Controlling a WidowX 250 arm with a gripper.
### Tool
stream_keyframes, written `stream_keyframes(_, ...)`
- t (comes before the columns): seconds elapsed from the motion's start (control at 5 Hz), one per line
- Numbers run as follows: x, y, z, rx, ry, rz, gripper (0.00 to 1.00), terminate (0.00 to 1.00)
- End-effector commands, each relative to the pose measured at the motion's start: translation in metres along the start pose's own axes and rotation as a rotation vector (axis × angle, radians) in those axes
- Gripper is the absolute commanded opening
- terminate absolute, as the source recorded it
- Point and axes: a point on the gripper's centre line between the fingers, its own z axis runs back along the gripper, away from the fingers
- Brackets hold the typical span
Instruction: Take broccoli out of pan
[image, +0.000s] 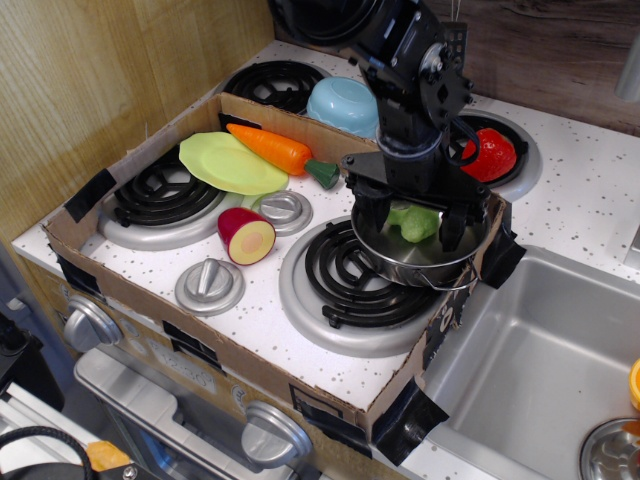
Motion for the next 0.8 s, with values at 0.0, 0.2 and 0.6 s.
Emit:
stream_keyframes(0.0, 0.007, -0.001, 0.005, -0.016, -0.021, -0.006, 0.0, 0.0)
stream_keyframes(0.2, 0.009, 0.0, 0.01, 0.011, -0.028, -0.013, 0.0, 0.0)
stream_keyframes(0.6, 0.016, 0.003, 0.041, 0.072, 0.002, 0.011, 0.0, 0.0)
